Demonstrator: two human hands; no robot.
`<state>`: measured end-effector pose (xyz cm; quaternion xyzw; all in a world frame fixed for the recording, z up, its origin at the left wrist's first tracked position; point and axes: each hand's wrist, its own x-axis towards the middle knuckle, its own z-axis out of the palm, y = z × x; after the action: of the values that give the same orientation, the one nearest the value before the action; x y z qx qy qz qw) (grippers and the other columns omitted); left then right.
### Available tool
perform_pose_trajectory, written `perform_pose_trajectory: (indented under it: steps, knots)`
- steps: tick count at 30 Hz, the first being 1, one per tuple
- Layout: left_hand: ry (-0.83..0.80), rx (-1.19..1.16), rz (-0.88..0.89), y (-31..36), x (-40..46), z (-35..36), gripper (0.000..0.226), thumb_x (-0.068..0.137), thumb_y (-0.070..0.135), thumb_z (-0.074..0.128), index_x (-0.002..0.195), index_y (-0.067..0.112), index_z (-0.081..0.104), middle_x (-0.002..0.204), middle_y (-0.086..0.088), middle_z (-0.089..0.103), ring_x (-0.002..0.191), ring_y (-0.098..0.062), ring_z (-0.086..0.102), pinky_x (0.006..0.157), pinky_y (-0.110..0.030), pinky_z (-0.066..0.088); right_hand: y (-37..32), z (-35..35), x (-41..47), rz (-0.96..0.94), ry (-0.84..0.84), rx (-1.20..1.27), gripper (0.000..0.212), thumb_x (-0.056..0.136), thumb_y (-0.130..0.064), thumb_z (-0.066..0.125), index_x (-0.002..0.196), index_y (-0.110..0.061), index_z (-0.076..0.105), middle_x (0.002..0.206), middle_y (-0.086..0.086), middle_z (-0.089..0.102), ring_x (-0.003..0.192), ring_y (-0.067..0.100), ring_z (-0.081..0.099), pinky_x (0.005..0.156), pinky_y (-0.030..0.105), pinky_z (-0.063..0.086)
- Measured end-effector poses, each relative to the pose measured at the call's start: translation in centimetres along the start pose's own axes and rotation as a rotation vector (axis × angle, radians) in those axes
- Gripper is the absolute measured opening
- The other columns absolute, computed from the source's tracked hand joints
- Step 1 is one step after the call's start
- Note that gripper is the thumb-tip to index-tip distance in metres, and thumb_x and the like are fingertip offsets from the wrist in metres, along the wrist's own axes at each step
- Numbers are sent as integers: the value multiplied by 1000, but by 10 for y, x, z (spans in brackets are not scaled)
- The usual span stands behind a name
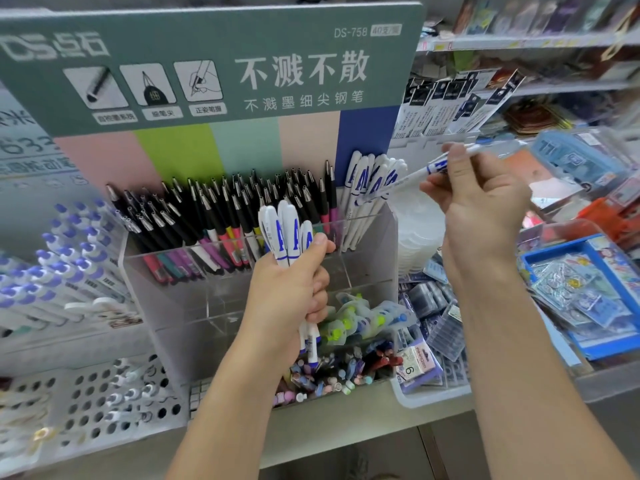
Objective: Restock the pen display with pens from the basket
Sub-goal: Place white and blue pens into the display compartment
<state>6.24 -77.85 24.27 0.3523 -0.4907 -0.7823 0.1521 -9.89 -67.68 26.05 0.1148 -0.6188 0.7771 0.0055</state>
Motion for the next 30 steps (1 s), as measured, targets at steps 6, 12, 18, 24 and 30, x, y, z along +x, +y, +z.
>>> perform_pose_trajectory:
  steps: [6,12,18,24,30]
  knots:
    - [1,-64,-3,0,-4,3,20,98,32,59,97,12,60,51,3,35,39,-8,26,36,-19,23,17,7,7,-192,-91,-333,9,97,-15,67,89,-17,72,72,-4,66,58,8,63,67,42,63]
    - [0,-163,-15,0,-4,6,3,100,16,54,102,17,52,54,0,41,39,-10,26,36,-19,22,29,11,4,-256,-142,-513,25,87,-14,78,109,-25,71,77,-12,68,70,7,70,71,27,61]
    - [-39,-134,12,-1,-5,8,7,101,19,56,101,13,52,63,-5,60,39,-11,36,37,-19,28,37,8,6,-244,-79,-494,28,82,-18,83,109,-16,76,91,2,72,75,8,68,74,30,60]
    - [-64,-142,3,-3,-4,10,20,96,25,63,110,10,61,70,-6,67,41,-11,39,38,-19,31,15,4,-28,-79,70,-339,24,93,-34,72,113,-21,72,88,-9,69,75,12,66,64,30,57]
    - [-110,-114,-9,-6,-2,17,22,91,25,67,103,7,66,71,-11,66,40,-11,42,38,-17,31,-4,13,-69,409,-412,-148,17,90,-25,73,79,-14,78,55,3,57,49,20,52,52,32,55]
